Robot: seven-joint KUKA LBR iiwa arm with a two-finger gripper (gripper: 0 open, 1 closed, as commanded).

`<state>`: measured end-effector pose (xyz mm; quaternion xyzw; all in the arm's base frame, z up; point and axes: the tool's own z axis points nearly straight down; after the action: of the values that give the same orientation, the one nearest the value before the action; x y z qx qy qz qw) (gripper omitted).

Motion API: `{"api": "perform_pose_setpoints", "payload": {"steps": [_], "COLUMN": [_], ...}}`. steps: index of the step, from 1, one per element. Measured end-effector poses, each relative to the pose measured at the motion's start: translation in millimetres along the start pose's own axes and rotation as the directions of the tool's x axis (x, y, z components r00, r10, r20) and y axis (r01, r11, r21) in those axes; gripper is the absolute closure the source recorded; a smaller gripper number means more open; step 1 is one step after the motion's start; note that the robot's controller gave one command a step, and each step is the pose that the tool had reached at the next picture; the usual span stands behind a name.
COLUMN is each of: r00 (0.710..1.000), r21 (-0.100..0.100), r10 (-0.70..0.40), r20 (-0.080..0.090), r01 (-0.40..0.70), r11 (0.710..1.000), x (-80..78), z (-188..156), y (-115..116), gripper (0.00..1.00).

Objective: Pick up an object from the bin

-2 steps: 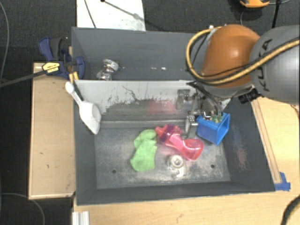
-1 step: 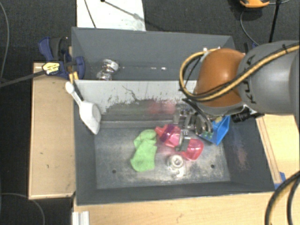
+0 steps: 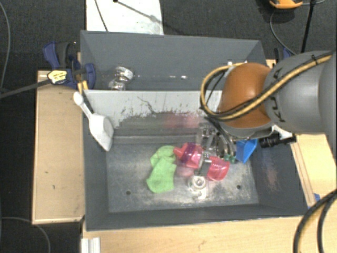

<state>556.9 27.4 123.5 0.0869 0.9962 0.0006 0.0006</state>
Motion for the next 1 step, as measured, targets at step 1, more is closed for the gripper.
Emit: {"api": "perform_pose_setpoints", "payload": {"steps": [1], "r00": [0.991], "r21": [0.000], "r10": [0.135], "r20": [0.002], "r01": [-0.135], "r11": [0.991], "x": [-0.3], "z": [15.6], "y": [13.9], "gripper": [0.00]}}
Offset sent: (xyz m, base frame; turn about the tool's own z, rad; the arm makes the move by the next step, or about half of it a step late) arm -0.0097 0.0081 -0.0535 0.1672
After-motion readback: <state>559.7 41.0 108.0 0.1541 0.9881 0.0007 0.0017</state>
